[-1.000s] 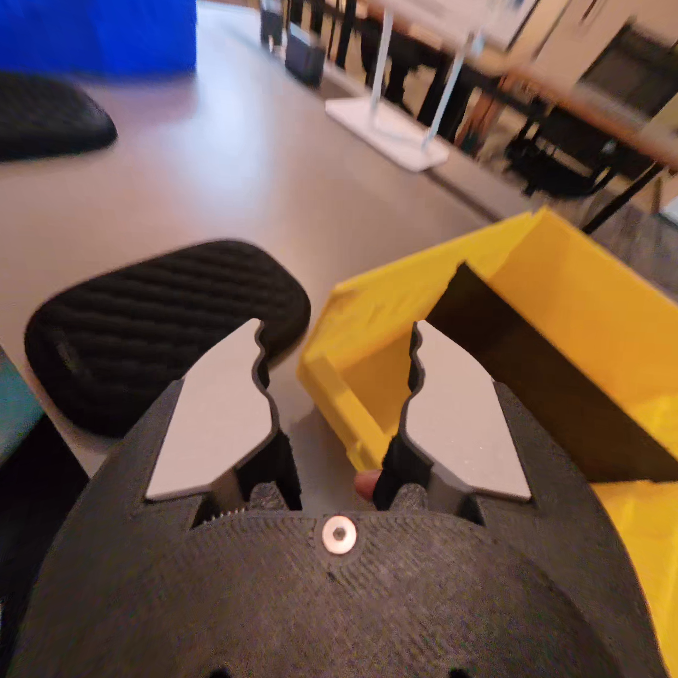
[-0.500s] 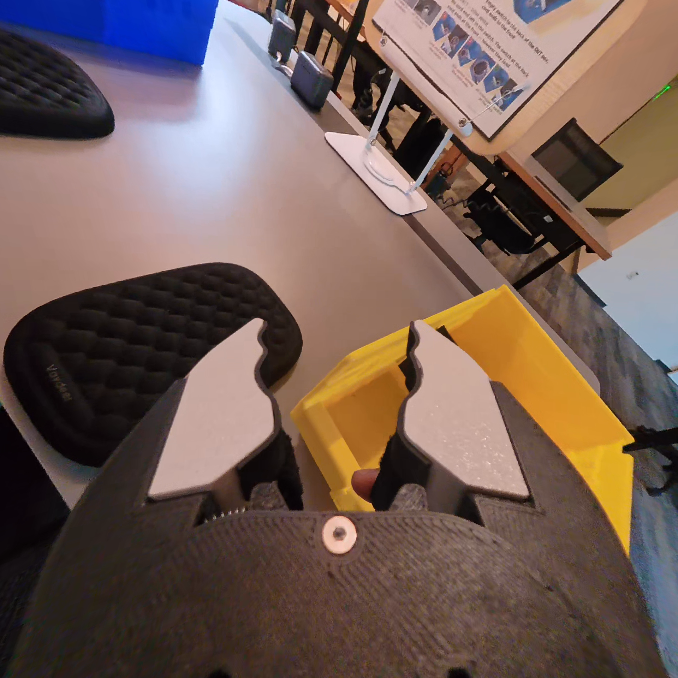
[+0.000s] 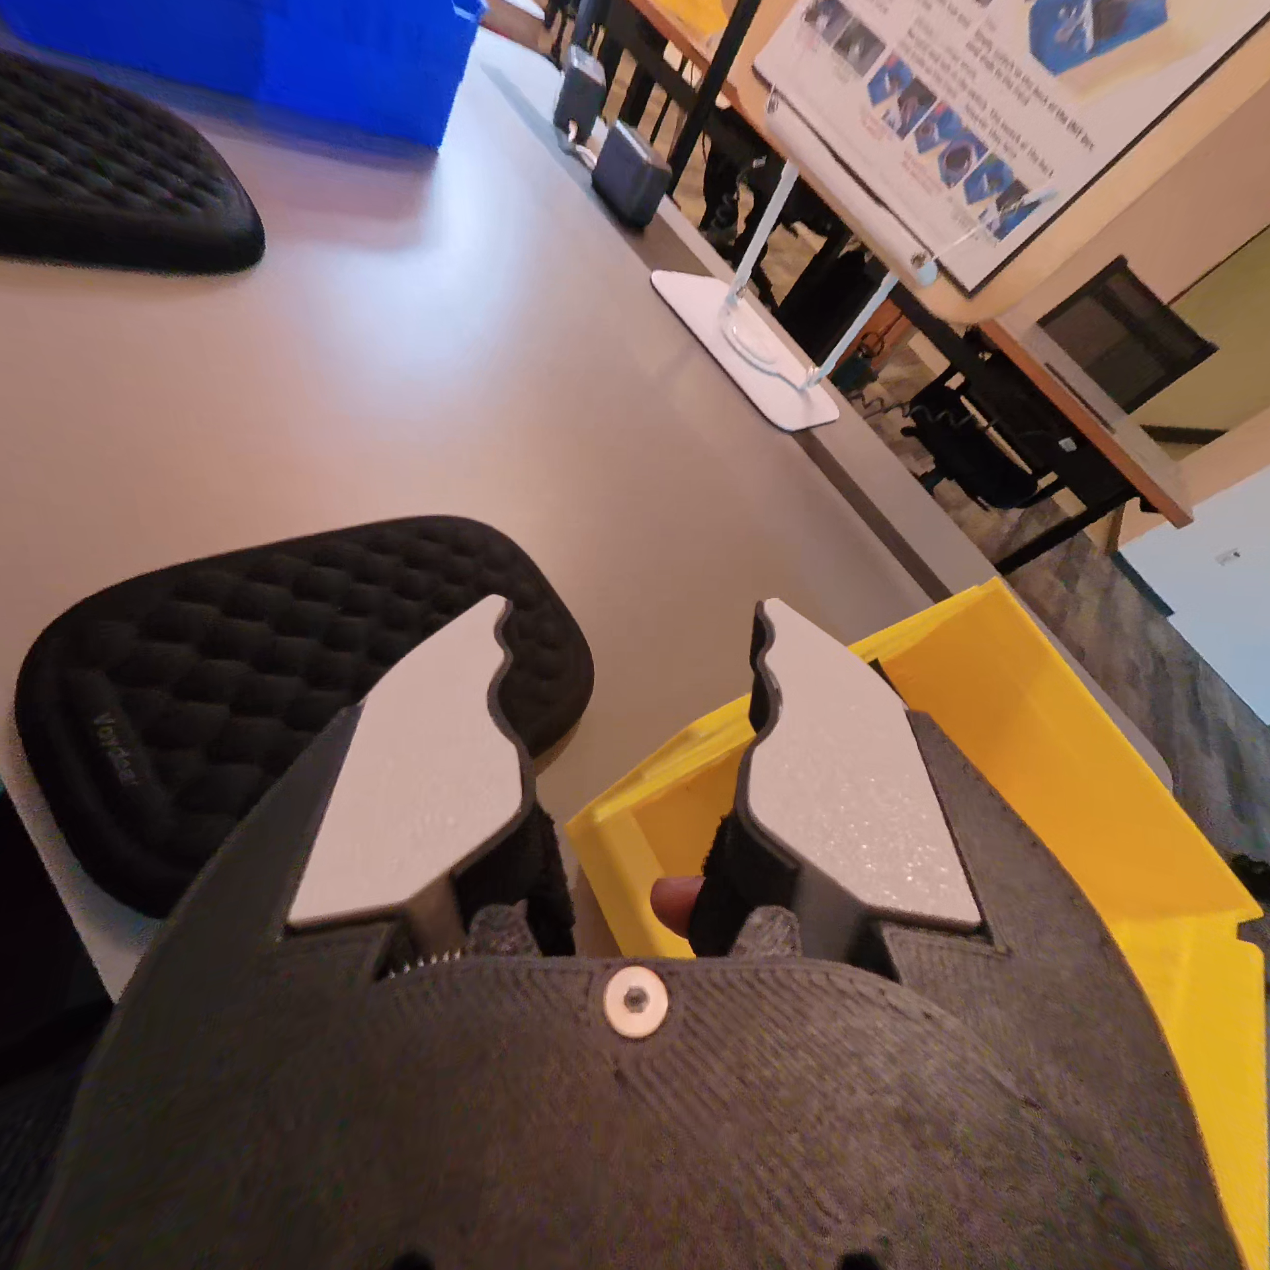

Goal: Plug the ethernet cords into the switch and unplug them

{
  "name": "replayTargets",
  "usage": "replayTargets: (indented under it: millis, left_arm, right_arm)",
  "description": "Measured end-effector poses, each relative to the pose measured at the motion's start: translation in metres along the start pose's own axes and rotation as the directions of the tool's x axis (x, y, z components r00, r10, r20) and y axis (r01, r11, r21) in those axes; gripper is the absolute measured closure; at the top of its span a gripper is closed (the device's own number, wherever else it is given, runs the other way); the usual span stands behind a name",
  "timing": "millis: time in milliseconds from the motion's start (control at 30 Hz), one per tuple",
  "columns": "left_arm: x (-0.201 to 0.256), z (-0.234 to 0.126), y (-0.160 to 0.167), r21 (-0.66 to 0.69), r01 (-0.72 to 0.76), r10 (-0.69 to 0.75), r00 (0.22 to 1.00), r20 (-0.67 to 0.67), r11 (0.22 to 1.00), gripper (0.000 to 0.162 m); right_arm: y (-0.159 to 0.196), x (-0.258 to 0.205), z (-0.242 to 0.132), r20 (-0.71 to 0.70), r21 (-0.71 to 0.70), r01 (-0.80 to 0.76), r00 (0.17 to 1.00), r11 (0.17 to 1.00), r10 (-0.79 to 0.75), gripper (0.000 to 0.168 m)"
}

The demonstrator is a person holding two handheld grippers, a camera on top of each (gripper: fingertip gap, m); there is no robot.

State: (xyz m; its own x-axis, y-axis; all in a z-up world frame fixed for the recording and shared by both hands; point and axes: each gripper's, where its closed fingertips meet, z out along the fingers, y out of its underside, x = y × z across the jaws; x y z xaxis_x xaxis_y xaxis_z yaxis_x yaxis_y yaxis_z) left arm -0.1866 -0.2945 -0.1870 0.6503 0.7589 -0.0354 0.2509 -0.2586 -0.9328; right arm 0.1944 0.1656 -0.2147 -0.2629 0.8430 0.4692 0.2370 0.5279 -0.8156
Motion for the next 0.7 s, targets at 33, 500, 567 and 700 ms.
replayTargets:
  millis: [33,500,567,700]
  left_arm:
    - [0.003,-0.009,-0.015,0.056,-0.022,0.021,1.000,0.015,0.998,0.090]
    - [0.160,-0.083,-0.153,0.506,-0.367,0.395,0.917,0.056,0.781,0.091]
    - [0.198,-0.077,-0.151,0.524,-0.351,0.439,0.897,-0.048,0.776,0.090]
    - [0.265,-0.046,-0.120,0.500,-0.366,0.507,0.843,-0.179,0.785,0.090]
  right_arm:
    - [-0.004,0.000,0.000,-0.003,0.019,0.000,1.000,1.000,0.000,0.104]
    - [-0.078,-0.023,0.017,0.119,0.240,-0.136,0.987,0.961,0.110,0.110]
    - [-0.099,-0.025,0.018,0.174,0.333,-0.229,0.968,0.915,0.179,0.115]
    - [-0.139,-0.032,0.020,0.372,0.482,-0.469,0.875,0.740,0.312,0.125]
